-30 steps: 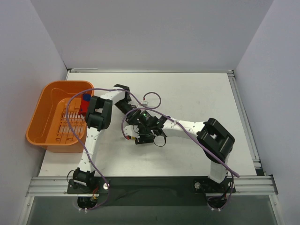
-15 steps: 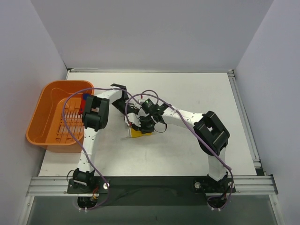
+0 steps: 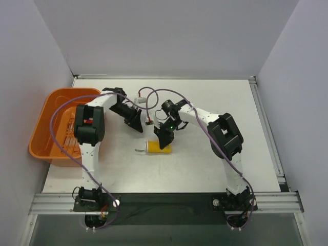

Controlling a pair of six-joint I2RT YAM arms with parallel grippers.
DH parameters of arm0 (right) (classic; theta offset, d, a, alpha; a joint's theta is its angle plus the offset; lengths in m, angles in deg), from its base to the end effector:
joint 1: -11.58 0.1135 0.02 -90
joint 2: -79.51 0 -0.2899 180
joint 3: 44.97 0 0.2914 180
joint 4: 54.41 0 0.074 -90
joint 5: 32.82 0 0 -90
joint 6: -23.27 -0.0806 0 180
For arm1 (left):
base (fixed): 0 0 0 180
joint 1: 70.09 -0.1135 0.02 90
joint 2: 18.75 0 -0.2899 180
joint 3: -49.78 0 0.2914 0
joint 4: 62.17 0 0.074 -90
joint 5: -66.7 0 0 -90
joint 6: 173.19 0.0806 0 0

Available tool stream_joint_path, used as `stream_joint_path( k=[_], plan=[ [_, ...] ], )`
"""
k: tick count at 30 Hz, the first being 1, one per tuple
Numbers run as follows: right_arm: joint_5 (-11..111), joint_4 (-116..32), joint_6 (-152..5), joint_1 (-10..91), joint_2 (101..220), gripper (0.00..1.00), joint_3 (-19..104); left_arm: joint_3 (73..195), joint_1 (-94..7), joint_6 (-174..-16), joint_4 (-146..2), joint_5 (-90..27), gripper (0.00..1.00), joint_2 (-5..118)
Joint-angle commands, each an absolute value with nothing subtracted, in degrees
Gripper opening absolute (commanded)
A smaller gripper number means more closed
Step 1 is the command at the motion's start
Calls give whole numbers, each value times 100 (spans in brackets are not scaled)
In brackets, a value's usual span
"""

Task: Roll the towels
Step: Roll the towel

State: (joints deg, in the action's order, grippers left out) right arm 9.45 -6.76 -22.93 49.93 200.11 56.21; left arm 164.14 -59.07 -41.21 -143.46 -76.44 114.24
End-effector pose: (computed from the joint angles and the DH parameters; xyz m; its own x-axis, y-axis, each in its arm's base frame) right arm 0.3491 0.3523 0.1481 -0.0760 -0.6537 -0.7529 -0.9643 -0.1439 0.2222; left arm 0.4517 -0.1537 0.1119 -0.7326 0.5514 -0.3991 0.6314 0.3313 -0.7011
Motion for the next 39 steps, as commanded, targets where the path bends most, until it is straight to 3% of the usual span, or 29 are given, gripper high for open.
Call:
stream_joint_path(
  k=[1, 8, 14, 22, 33, 37, 39],
  plan=[
    [515, 870, -2559, 4850, 20554, 0, 5918, 16055, -6191, -5179, -12804, -7341, 58, 10598],
    [-547, 1618, -3103, 4314, 21616, 0, 6903, 15641, -6412, -5980, -11643, -6883, 59, 9693],
    [-822, 1899, -3535, 4050, 22337, 0, 7457, 14219, -6254, -5588, -10659, -6812, 62, 8298],
    [-532, 1935, -3666, 4059, 22567, 0, 7678, 12426, -4666, -4022, -10412, -6216, 64, 6977],
    [-496, 1935, -3991, 4050, 22629, 0, 7836, 11308, -3283, -3002, -8891, -4994, 68, 7002],
    [-619, 1908, -4123, 4050, 22532, 2, 7783, 11228, -3125, -2852, -8925, -4782, 63, 7440],
    [-567, 1891, -4176, 4050, 22453, 9, 7766, 11386, -3081, -2922, -9092, -4677, 56, 7608]
  ],
)
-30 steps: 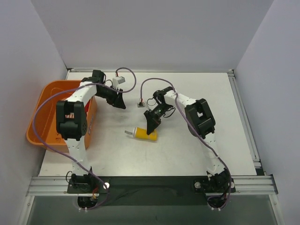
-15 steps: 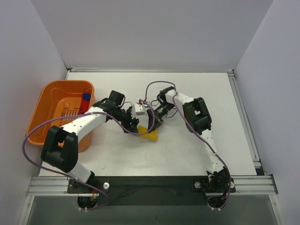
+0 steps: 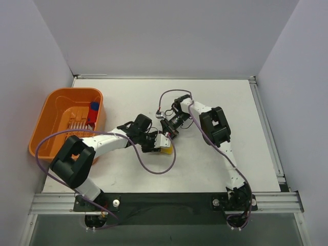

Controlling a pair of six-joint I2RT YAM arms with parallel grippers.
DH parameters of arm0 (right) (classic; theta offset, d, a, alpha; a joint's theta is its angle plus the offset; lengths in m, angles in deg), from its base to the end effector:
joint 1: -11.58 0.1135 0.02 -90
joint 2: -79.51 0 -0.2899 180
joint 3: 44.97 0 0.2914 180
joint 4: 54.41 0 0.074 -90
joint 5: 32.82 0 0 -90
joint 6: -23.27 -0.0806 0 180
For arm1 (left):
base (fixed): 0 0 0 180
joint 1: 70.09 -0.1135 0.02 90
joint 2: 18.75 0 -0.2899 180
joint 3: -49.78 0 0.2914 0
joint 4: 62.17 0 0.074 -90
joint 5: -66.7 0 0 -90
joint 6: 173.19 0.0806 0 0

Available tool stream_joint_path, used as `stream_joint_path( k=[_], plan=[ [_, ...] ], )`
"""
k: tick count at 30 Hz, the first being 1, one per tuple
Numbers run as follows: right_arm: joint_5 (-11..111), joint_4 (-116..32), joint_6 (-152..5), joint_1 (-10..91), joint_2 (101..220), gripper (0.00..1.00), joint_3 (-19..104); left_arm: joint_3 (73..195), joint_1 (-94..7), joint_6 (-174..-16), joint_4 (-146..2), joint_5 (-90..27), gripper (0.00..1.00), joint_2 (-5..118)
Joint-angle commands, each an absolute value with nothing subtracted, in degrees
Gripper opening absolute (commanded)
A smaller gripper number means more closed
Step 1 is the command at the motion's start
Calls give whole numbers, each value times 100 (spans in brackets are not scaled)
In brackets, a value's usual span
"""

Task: Roll the towels
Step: Roll the towel

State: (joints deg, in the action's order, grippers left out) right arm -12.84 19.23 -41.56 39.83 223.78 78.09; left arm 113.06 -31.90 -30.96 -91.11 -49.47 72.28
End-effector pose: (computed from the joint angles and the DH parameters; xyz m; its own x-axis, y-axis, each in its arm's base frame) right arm 0.4208 0.3121 0.0762 -0.7554 -0.5709 -0.3218 -0.4563 0.1059 0.8835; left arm 0.2637 -0.2527 0.1454 0.1868 0.7557 -0.6277 0.9757 -0.0681 0.2084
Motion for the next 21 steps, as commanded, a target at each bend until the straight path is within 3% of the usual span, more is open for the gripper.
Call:
stream_joint_path(
  k=[1, 2, 3, 4, 7, 9, 14, 21],
  plan=[
    [-523, 1882, -4237, 4050, 22340, 11, 7757, 11439, -3089, -3027, -9249, -4659, 52, 7739],
    [-462, 1882, -4281, 4041, 22269, 15, 7757, 11492, -3089, -3072, -9346, -4650, 48, 7793],
    [-357, 1856, -4343, 4006, 22199, 24, 7774, 11614, -3089, -3133, -9452, -4607, 44, 7845],
    [-295, 1830, -4448, 3971, 22068, 29, 7792, 11685, -3081, -3281, -9644, -4597, 34, 7950],
    [-119, 1689, -4940, 3717, 21707, 46, 7889, 11983, -3081, -3555, -10085, -4562, 26, 8179],
    [-40, 1427, -5405, 3524, 21470, 52, 7801, 12089, -3089, -3757, -10208, -4501, 25, 8259],
    [286, 714, -6153, 2996, 20371, 53, 6564, 12423, -3133, -4504, -10604, -4316, 24, 8505],
    [57, -296, -6838, 3039, 19307, 53, 4682, 12696, -3204, -5436, -10824, -4448, 25, 8698]
  ],
)
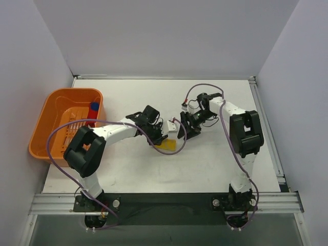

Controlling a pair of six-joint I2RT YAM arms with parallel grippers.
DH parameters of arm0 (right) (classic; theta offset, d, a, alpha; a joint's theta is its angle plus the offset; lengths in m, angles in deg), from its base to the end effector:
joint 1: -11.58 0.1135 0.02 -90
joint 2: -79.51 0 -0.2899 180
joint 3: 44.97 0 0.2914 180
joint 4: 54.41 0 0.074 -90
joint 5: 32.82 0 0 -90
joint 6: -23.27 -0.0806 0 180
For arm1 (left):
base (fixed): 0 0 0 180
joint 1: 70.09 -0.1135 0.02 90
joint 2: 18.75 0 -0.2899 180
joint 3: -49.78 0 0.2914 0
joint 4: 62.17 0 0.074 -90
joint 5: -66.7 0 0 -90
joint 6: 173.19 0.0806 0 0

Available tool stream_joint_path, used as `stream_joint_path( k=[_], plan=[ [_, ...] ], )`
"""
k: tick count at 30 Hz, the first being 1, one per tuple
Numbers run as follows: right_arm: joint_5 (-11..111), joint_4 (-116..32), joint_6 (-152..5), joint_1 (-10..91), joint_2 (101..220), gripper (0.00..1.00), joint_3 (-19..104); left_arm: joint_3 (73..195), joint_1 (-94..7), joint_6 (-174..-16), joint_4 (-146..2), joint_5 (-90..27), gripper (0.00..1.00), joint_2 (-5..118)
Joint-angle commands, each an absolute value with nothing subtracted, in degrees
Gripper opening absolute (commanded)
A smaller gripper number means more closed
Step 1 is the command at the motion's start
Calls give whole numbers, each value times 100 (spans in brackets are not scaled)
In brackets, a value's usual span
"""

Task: Roll the towels
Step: Roll the towel

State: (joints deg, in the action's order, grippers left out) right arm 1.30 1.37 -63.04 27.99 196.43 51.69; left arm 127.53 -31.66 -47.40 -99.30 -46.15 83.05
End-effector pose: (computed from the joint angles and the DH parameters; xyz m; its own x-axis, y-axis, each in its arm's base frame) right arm 0.4161 0.1921 0.1554 -0.9065 -0.3046 -0.2925 -0.4092 0.4630 0.7862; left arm 0.3071 -0.2836 0.1486 -0.1360 0.7959 -0.5900 0.9850 0.1727 0.0059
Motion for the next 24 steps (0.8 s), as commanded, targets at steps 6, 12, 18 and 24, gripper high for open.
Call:
stream_joint_path(
  k=[6, 12, 18, 24],
  plan=[
    [-48, -1079, -7331, 3197, 19280, 55, 4391, 12959, -3353, -5814, -11008, -4667, 26, 8979],
    [303, -1835, -7700, 3487, 19403, 52, 4408, 13065, -3546, -5920, -11123, -4914, 26, 9138],
    [497, -1941, -7788, 3558, 19728, 42, 4575, 13162, -3731, -5894, -11149, -5142, 32, 9199],
    [427, -1853, -7877, 3549, 20237, 5, 4926, 13338, -3784, -5343, -11210, -5353, 54, 8929]
  ],
)
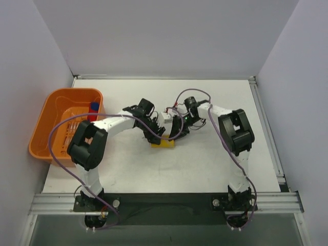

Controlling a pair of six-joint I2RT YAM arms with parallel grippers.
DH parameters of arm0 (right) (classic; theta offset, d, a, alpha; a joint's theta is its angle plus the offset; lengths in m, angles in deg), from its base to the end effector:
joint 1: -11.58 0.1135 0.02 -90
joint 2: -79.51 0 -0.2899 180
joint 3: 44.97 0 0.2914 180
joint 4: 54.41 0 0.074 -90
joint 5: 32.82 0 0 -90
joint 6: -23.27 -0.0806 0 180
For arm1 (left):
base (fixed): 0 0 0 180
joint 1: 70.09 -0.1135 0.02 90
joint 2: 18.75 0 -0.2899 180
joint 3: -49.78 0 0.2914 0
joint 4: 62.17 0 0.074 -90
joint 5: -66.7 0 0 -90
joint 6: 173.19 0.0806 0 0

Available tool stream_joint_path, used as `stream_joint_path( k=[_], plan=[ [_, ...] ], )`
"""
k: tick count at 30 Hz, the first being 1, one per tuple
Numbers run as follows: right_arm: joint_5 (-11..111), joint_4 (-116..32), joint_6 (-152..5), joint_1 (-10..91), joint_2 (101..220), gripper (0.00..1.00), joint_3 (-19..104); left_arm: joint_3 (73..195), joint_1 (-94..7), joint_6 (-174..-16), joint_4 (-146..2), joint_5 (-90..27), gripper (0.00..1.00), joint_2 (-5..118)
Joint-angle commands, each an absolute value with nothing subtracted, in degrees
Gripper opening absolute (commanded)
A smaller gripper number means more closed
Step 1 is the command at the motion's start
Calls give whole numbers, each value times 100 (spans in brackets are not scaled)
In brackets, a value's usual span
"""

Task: Roll the towels
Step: Roll the towel, then place the rolled towel into the container

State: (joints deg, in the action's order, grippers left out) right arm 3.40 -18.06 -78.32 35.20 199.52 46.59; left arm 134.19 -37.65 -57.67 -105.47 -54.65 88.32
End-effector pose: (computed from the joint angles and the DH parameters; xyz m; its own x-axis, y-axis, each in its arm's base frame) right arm 0.4073 0.2491 0.1157 -0.9229 -0.2740 -0.2704 -0.3737 0.4684 0.8006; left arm 0.3423 -0.2672 0.1479 -0.4211 0.7036 -0.5723 0.9069 0.3368 -0.2533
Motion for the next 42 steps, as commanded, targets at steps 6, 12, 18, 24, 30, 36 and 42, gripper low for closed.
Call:
stream_joint_path(
  k=[6, 12, 18, 24, 30, 36, 42],
  plan=[
    [234, -1774, -7868, 3488, 20448, 0, 5076, 12926, -3512, -4199, -10904, -5134, 68, 8050],
    [-197, -1686, -8026, 3444, 20616, 0, 5182, 12363, -3397, -3225, -10123, -4712, 76, 7338],
    [-382, -1704, -8158, 3435, 20721, 0, 5155, 11940, -3257, -2422, -9436, -4597, 79, 7213],
    [-399, -1704, -8131, 3479, 20756, 0, 5190, 12064, -3098, -2405, -9024, -4527, 79, 7494],
    [-566, -1704, -8228, 3453, 20862, 0, 5296, 12220, -3028, -2167, -8899, -4606, 79, 7959],
    [-610, -1704, -8255, 3391, 20880, 0, 5375, 12713, -3028, -2263, -9443, -4764, 73, 8628],
    [-751, -1704, -8316, 3215, 21090, 0, 5638, 13144, -3054, -2395, -10085, -4632, 73, 9120]
  ],
)
